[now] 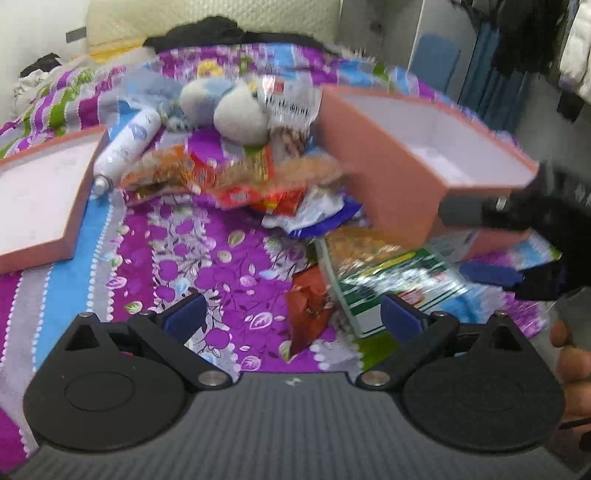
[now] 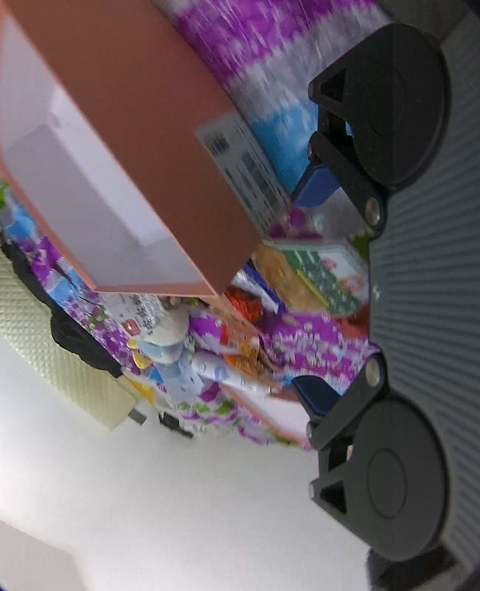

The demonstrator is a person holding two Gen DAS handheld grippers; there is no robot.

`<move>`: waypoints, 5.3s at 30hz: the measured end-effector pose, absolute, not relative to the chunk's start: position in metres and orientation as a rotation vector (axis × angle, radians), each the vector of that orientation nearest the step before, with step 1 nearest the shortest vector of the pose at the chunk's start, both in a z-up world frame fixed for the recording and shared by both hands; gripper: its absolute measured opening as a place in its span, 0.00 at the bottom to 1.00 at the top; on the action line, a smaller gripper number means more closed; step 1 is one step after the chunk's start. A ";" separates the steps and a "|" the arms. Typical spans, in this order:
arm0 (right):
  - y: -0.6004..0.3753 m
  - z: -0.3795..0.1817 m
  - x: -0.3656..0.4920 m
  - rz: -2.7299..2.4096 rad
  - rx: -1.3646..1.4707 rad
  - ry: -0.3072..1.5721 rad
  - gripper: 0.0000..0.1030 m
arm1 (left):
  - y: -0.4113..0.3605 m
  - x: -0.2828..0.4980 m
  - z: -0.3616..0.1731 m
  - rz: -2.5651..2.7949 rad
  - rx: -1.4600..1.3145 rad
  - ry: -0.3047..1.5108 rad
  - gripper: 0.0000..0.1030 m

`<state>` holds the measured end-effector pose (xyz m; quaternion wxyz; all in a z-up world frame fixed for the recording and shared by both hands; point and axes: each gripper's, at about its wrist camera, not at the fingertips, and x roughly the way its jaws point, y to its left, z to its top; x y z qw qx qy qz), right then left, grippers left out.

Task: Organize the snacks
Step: 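Grasp the green snack bag with the right tool while the left tool grasps the red crumpled packet, then carry both packets over the open pink box and open both tools to drop them, then lift both tools out of the pink box back toward the pile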

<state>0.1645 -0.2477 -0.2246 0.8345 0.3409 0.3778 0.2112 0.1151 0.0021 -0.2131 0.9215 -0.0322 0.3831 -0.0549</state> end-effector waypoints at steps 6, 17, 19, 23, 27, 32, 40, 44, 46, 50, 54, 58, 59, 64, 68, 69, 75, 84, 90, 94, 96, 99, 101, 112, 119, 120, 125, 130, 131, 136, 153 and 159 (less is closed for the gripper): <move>-0.238 -0.244 0.180 0.436 0.839 0.837 0.94 | 0.004 0.140 -0.244 -0.102 -0.069 0.833 0.84; -0.226 -0.258 0.192 0.402 0.893 0.860 0.68 | -0.013 0.157 -0.268 -0.146 -0.010 0.822 0.60; -0.226 -0.258 0.193 0.385 0.890 0.853 0.67 | -0.015 0.157 -0.269 -0.155 0.002 0.817 0.59; -0.225 -0.264 0.197 0.368 0.900 0.874 0.48 | -0.018 0.160 -0.274 -0.176 -0.001 0.811 0.50; -0.221 -0.264 0.199 0.374 0.854 0.895 0.19 | -0.025 0.160 -0.272 -0.186 0.025 0.811 0.39; -0.223 -0.251 0.193 0.415 0.805 0.874 0.12 | -0.026 0.155 -0.268 -0.181 0.018 0.815 0.36; -0.223 -0.236 0.185 0.457 0.741 0.871 0.12 | -0.011 0.130 -0.251 -0.152 -0.044 0.823 0.36; -0.217 -0.222 0.180 0.474 0.670 0.872 0.11 | -0.003 0.118 -0.245 -0.123 -0.061 0.823 0.36; -0.213 -0.214 0.179 0.483 0.633 0.873 0.11 | -0.002 0.112 -0.242 -0.106 -0.052 0.821 0.36; -0.209 -0.193 0.172 0.505 0.556 0.836 0.11 | 0.005 0.103 -0.236 -0.079 -0.079 0.821 0.36; -0.206 -0.173 0.162 0.519 0.482 0.800 0.11 | 0.014 0.096 -0.225 -0.058 -0.115 0.830 0.36; -0.205 -0.154 0.148 0.514 0.408 0.765 0.11 | 0.021 0.089 -0.211 -0.035 -0.149 0.848 0.36; -0.205 -0.148 0.143 0.510 0.384 0.750 0.11 | 0.023 0.087 -0.207 -0.028 -0.160 0.850 0.36; -0.207 -0.124 0.130 0.506 0.313 0.721 0.11 | 0.030 0.081 -0.188 -0.003 -0.207 0.852 0.36; -0.213 -0.111 0.124 0.486 0.288 0.698 0.11 | 0.027 0.079 -0.162 -0.008 -0.205 0.821 0.36; -0.216 -0.108 0.123 0.478 0.286 0.690 0.11 | 0.026 0.080 -0.156 -0.013 -0.210 0.813 0.36; -0.230 -0.089 0.119 0.445 0.264 0.641 0.11 | 0.017 0.089 -0.113 -0.102 -0.247 0.769 0.36; -0.253 -0.065 0.133 0.397 0.205 0.562 0.11 | -0.016 0.122 -0.059 -0.209 -0.240 0.688 0.36; -0.283 -0.051 0.156 0.331 0.170 0.500 0.11 | -0.045 0.162 -0.037 -0.268 -0.229 0.656 0.36; -0.303 -0.050 0.178 0.280 0.155 0.484 0.11 | -0.068 0.196 -0.032 -0.307 -0.220 0.665 0.36; -0.313 -0.052 0.193 0.249 0.146 0.485 0.11 | -0.080 0.214 -0.033 -0.325 -0.229 0.681 0.36; -0.330 -0.059 0.213 0.212 0.139 0.513 0.12 | -0.096 0.243 -0.039 -0.346 -0.231 0.716 0.36; -0.338 -0.066 0.226 0.193 0.122 0.536 0.12 | -0.107 0.260 -0.045 -0.359 -0.231 0.740 0.36; -0.364 -0.122 0.288 0.167 0.118 0.707 0.13 | -0.145 0.337 -0.076 -0.355 -0.193 0.860 0.36; -0.366 -0.156 0.306 0.152 0.144 0.797 0.16 | -0.154 0.352 -0.095 -0.352 -0.161 0.900 0.36; -0.366 -0.157 0.306 0.149 0.149 0.802 0.26 | -0.154 0.349 -0.096 -0.352 -0.155 0.900 0.36; -0.366 -0.147 0.296 0.154 0.165 0.756 0.73 | -0.148 0.334 -0.089 -0.355 -0.148 0.874 0.37; -0.358 -0.125 0.275 0.175 0.182 0.691 0.73 | -0.139 0.307 -0.071 -0.349 -0.137 0.829 0.37; -0.355 -0.120 0.270 0.179 0.179 0.675 0.73 | -0.136 0.301 -0.067 -0.349 -0.140 0.819 0.37; -0.342 -0.095 0.246 0.216 0.183 0.612 0.73 | -0.119 0.269 -0.047 -0.328 -0.162 0.780 0.40; -0.292 -0.045 0.164 0.294 0.202 0.466 0.73 | -0.062 0.156 -0.002 -0.255 -0.146 0.633 0.70; -0.272 -0.040 0.128 0.310 0.207 0.460 0.73 | -0.045 0.114 -0.001 -0.245 -0.124 0.632 0.72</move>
